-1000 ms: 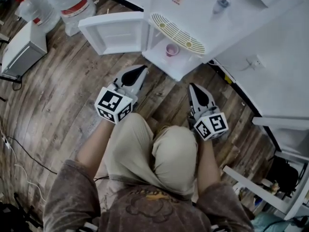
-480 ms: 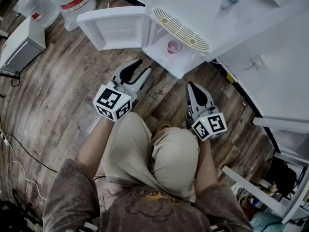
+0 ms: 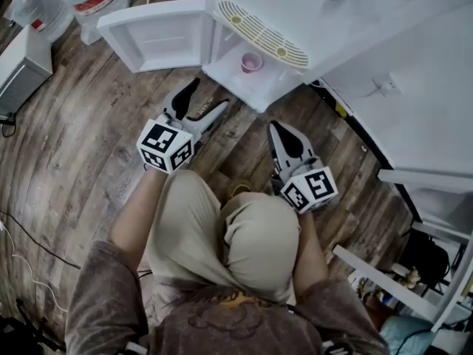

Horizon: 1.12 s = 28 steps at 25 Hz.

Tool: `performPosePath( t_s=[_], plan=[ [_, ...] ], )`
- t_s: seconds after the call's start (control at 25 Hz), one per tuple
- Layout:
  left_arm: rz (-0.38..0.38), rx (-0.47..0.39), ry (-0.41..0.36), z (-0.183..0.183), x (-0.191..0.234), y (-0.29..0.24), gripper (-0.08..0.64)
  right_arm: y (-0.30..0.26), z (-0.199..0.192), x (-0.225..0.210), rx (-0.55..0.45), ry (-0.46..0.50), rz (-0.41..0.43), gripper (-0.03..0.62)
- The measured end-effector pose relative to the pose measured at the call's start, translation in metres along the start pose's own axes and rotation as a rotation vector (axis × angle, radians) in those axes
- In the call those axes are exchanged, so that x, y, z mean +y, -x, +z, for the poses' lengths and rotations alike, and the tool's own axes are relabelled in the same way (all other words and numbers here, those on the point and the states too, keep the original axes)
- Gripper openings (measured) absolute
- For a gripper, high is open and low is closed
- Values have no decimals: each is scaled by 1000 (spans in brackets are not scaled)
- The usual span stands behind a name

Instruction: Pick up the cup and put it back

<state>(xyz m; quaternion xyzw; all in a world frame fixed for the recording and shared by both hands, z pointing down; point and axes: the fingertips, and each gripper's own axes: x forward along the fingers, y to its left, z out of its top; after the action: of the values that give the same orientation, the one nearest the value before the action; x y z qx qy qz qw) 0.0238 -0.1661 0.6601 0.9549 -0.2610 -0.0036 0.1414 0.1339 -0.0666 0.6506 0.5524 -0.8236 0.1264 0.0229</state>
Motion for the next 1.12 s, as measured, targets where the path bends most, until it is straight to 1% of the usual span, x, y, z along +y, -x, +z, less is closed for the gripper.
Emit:
performPosePath(
  t_s=[0.2, 0.4, 0.52, 0.76, 1.0, 1.12],
  plan=[
    [14, 27, -33, -23, 12, -27, 371, 2, 3, -2, -16, -28, -3, 3],
    [-2, 78, -90, -52, 23, -51, 390, 12, -6, 0, 10, -22, 6, 3],
    [-9, 96, -95, -70, 30, -65, 397, 17, -9, -4, 16, -39, -7, 3],
    [11, 117, -106, -101, 46, -99, 397, 26, -14, -8, 29, -65, -2, 3],
    [-4, 169, -117, -135, 57, -137, 397, 31, -18, -8, 29, -91, 5, 3],
    [-3, 188, -137, -148, 63, -157, 397, 34, -21, -9, 24, -114, 1, 3]
  ],
)
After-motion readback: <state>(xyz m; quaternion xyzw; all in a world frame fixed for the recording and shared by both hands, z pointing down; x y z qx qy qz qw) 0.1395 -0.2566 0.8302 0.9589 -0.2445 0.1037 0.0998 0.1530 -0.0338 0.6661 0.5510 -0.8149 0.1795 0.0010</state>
